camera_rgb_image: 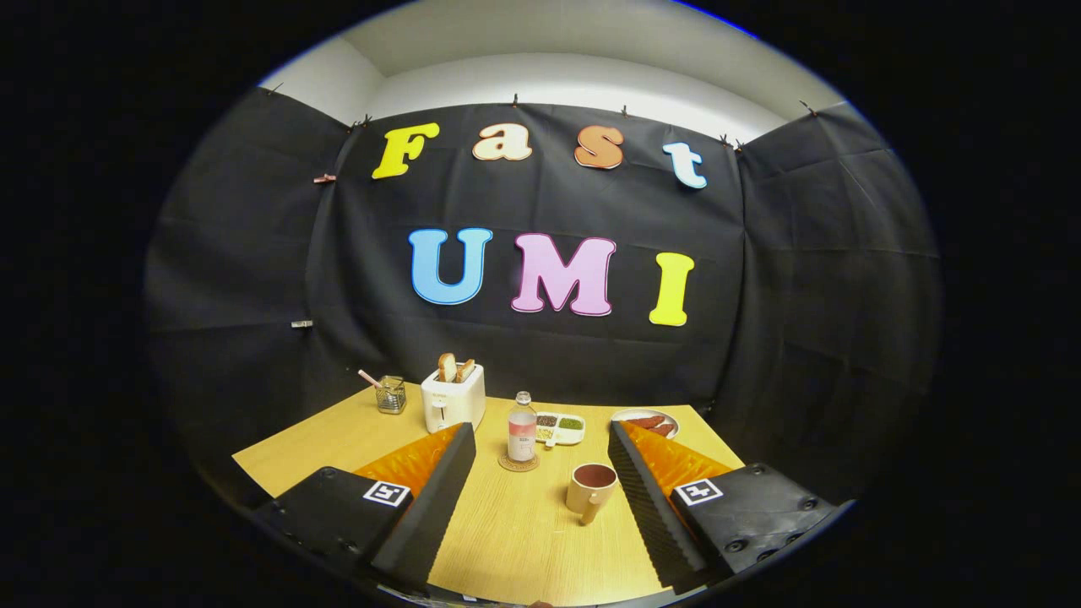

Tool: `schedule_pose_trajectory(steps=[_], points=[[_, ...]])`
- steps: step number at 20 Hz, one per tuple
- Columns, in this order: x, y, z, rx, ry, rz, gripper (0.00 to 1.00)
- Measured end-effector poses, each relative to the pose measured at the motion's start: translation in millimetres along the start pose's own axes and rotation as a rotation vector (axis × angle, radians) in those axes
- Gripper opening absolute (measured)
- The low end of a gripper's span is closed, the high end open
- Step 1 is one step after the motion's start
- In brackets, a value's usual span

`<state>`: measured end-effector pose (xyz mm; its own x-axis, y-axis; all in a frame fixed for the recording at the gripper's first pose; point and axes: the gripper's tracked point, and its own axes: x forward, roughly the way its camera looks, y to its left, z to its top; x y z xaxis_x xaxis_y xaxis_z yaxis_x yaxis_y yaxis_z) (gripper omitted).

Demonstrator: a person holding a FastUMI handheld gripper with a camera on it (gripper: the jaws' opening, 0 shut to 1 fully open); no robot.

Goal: Take the bottle from table, then pour the juice into the cup, finally place the bottle on the coaster

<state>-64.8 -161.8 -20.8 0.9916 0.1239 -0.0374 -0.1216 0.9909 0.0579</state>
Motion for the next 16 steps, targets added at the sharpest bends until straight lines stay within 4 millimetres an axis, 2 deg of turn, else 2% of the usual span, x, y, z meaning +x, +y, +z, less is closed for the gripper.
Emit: schedule_pose_trajectory(steps=[3, 6, 10, 13, 16], points=[[3.9, 9.5, -2.0, 0.011, -0.002, -0.032, 0.97], [12.3, 29.6, -0.7, 0.016, -0.02, -0.037, 0.98], [19.3, 53.0, -15.6, 0.006, -0.008, -0.017, 0.98], [22.9, 58.1, -31.8, 0.002, 0.03, -0.043, 0.97], [27.6, 61.4, -28.9, -0.004, 0.02, -0.06, 0.97]])
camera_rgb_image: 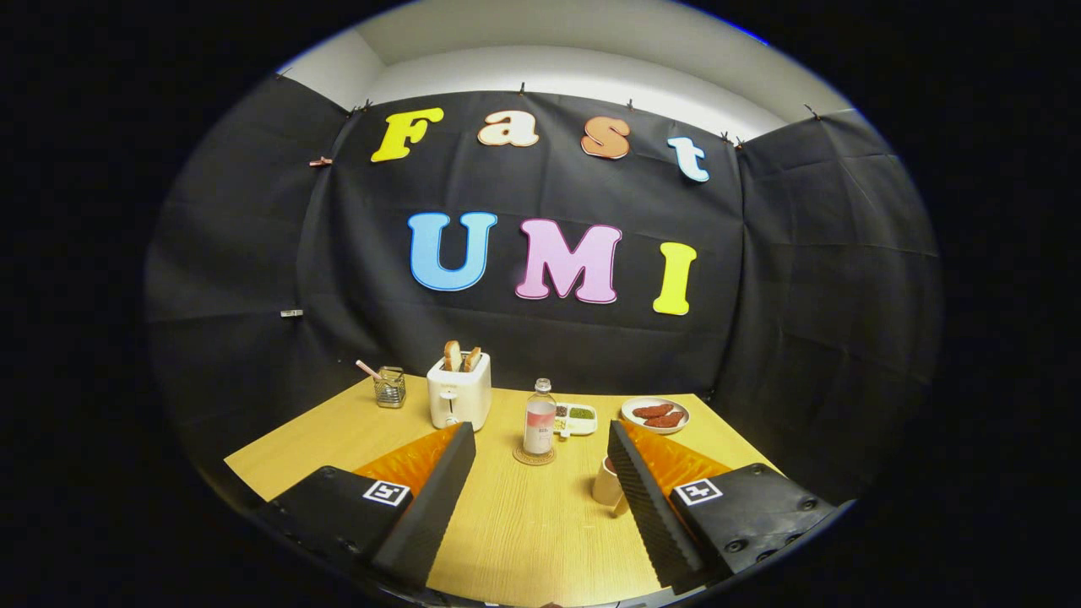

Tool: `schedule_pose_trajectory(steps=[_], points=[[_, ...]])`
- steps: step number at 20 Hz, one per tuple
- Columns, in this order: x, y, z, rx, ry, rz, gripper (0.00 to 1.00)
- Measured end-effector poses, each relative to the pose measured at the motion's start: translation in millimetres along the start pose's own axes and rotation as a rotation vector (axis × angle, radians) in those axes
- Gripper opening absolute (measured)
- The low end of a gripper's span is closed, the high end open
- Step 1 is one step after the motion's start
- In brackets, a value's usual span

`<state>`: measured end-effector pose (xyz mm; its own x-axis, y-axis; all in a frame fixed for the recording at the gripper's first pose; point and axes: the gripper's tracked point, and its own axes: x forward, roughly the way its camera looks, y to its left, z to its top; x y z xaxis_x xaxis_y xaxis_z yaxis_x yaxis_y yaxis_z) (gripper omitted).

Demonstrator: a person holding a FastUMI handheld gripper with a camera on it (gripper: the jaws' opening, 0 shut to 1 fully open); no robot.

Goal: Take the bottle from table, then pour the juice into the cup, finally place the bottle on the coaster

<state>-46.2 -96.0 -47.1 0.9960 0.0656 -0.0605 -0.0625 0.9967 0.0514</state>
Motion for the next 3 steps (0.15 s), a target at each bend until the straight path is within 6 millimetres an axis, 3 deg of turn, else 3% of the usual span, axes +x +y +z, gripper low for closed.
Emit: schedule_pose_trajectory(steps=[3], points=[[7.4, -2.9, -1.4, 0.033, -0.007, -0.047, 0.97]])
